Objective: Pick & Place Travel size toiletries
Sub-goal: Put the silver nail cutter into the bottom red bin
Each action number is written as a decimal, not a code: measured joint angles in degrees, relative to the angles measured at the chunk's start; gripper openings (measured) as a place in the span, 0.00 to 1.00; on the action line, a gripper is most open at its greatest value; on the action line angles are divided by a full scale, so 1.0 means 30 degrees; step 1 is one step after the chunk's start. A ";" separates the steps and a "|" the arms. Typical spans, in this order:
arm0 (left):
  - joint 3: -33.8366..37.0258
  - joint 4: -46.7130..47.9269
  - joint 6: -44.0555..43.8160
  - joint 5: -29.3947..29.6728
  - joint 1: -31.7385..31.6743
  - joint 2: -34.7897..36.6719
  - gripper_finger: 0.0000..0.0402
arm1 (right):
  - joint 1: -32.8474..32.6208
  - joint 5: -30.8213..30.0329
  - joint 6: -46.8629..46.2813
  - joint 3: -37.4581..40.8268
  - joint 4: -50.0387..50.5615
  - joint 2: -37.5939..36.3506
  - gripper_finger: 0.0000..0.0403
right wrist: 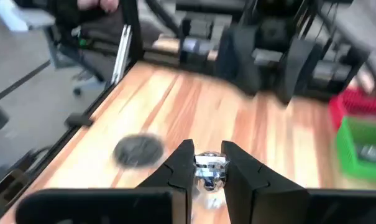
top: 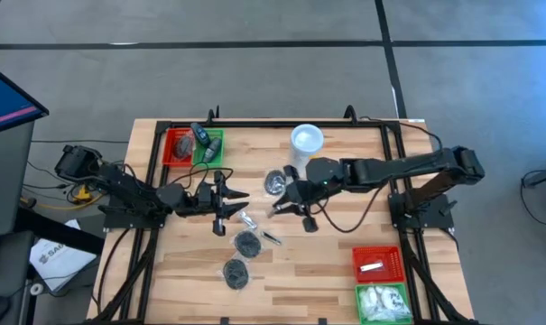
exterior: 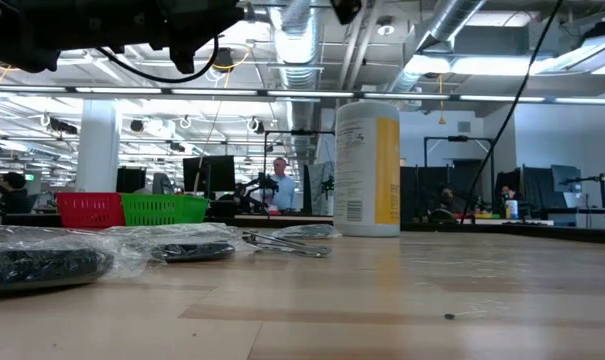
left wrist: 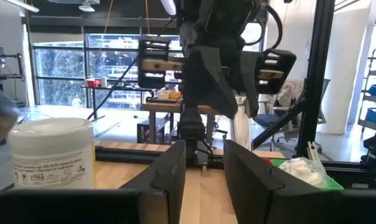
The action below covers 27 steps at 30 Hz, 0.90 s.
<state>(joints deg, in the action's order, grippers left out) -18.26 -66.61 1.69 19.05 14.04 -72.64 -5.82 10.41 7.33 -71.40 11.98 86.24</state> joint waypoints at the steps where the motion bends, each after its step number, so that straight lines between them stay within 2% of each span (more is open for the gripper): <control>1: 0.0000 0.0007 0.0000 0.0000 0.0000 0.0000 0.25 | -0.0116 -0.0014 -0.0204 0.0000 0.0760 -0.0257 0.12; 13: 0.0000 0.0022 -0.0066 0.0000 0.0000 -0.0007 0.25 | -0.1586 -0.0098 -0.3976 0.0000 0.8116 -0.2513 0.12; 21: 0.0000 0.0029 -0.0073 -0.0002 0.0000 -0.0015 0.25 | -0.2910 -0.0495 -0.6697 0.0000 1.1973 -0.2567 0.12; 27: 0.0000 0.0041 -0.0075 -0.0007 0.0000 -0.0022 0.25 | -0.4166 -0.0495 -0.8970 0.0007 1.3599 -0.2514 0.12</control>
<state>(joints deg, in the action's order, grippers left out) -18.26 -66.48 1.47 19.03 14.04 -72.71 -18.32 8.93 -19.59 -71.37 52.77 78.70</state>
